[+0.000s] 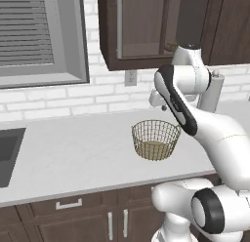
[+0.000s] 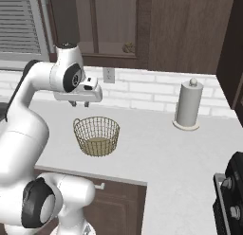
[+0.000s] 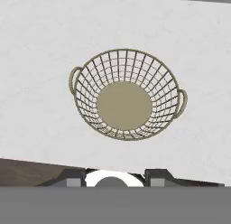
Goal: Open the cabinet, pick up the bread from the cabinet and place it in the basket. Then move the basket to the dining counter.
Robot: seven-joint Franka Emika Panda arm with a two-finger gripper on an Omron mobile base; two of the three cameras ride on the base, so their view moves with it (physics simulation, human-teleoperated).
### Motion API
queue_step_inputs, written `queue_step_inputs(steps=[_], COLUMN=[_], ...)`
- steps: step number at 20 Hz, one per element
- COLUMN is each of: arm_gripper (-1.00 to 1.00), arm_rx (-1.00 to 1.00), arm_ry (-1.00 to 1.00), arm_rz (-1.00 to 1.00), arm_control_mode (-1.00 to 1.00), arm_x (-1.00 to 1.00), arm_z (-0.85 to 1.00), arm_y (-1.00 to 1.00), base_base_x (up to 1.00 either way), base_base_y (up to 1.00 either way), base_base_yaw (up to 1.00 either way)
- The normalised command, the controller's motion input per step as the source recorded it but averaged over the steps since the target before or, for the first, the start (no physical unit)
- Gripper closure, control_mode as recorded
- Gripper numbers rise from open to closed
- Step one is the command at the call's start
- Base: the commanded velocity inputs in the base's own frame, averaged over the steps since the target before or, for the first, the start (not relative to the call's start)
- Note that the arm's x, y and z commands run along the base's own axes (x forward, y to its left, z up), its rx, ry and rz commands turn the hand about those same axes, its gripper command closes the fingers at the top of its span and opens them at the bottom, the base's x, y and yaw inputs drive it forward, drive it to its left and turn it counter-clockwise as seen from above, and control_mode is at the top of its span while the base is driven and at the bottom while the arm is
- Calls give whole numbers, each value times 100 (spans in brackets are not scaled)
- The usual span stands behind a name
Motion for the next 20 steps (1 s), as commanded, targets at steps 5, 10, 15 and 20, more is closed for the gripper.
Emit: queue_step_inputs(steps=[5,10,15,20], arm_gripper=[-100,-100,-100,-100], arm_rx=[0,0,1,3], arm_ry=[-26,-47,-48,-39], arm_rz=[1,6,10,1], arm_control_mode=[-100,-100,-100,-100], arm_x=[-80,-25,3,13], arm_z=[10,98,100,85], arm_y=[7,44,38,15], base_base_x=[0,0,0,0], base_base_y=[0,0,0,0], base_base_yaw=[0,0,0,0])
